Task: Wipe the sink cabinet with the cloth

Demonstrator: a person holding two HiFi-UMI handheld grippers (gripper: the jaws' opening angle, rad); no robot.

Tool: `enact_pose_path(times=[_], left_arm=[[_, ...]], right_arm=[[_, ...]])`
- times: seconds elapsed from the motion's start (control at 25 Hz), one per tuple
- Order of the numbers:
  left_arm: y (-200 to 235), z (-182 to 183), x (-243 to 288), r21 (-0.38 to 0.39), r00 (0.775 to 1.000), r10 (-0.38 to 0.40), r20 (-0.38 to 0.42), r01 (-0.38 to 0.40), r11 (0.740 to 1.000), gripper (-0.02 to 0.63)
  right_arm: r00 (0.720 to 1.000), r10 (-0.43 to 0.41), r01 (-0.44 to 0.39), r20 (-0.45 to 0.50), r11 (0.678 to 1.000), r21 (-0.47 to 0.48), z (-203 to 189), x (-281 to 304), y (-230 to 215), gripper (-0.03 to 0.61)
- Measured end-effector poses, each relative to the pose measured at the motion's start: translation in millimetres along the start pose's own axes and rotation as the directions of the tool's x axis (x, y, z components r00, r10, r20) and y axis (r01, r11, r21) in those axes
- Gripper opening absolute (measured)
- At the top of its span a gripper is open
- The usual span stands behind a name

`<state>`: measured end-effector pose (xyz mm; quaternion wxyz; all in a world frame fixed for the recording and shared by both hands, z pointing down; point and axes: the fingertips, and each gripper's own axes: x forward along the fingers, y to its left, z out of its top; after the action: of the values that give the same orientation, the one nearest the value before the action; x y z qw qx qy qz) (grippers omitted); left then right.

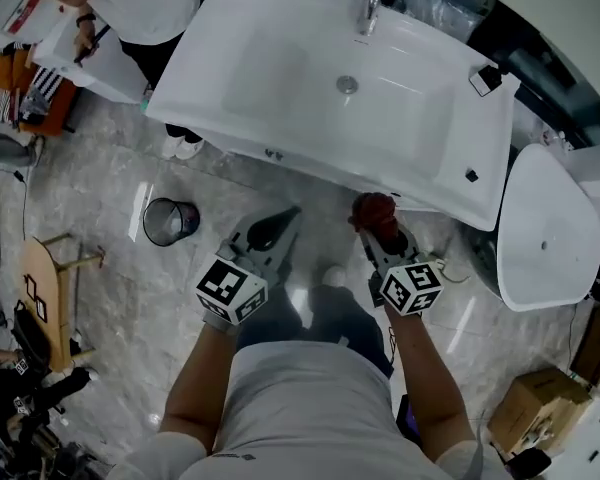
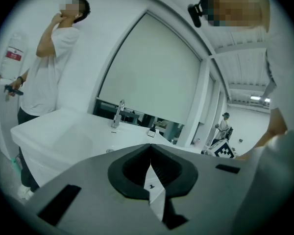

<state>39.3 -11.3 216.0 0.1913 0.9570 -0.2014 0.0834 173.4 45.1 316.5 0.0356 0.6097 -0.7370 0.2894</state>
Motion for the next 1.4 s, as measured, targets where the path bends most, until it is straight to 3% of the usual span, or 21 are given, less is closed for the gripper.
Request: enact_pose_path(times=[0.28, 0.68, 1.04, 1.4], left_arm=[[14.6, -49.9, -12.7, -0.057, 0.987, 0.161, 0.003, -0.161, 0.985, 0.011], [29.1, -128.1, -41.6, -0.178, 0.955, 0.294, 0.027, -0.285, 0.942, 0.011], [27.9, -187.1, -46.3, -0.2, 0.953, 0.303, 0.001, -0.297, 0.934, 0.011], [31.6, -199.1, -51.1, -0.217, 0.951, 0.309, 0.005, -0.3, 0.929, 0.011]], right_arm=[[0.989, 0.041, -0.042, -0.145, 0.999, -0.002, -72.6, 35.8, -39.8, 0.152], [0.983, -0.001, 0.007, -0.185, 0.999, 0.033, -141.7, 86.2, -101.4, 0.152], [0.995, -0.078, 0.084, -0.062, 0.99, 0.109, -148.5, 111.5, -140.5, 0.152], [0.993, -0.12, 0.121, -0.017, 0.983, 0.135, -125.4, 123.4, -156.0, 0.152]])
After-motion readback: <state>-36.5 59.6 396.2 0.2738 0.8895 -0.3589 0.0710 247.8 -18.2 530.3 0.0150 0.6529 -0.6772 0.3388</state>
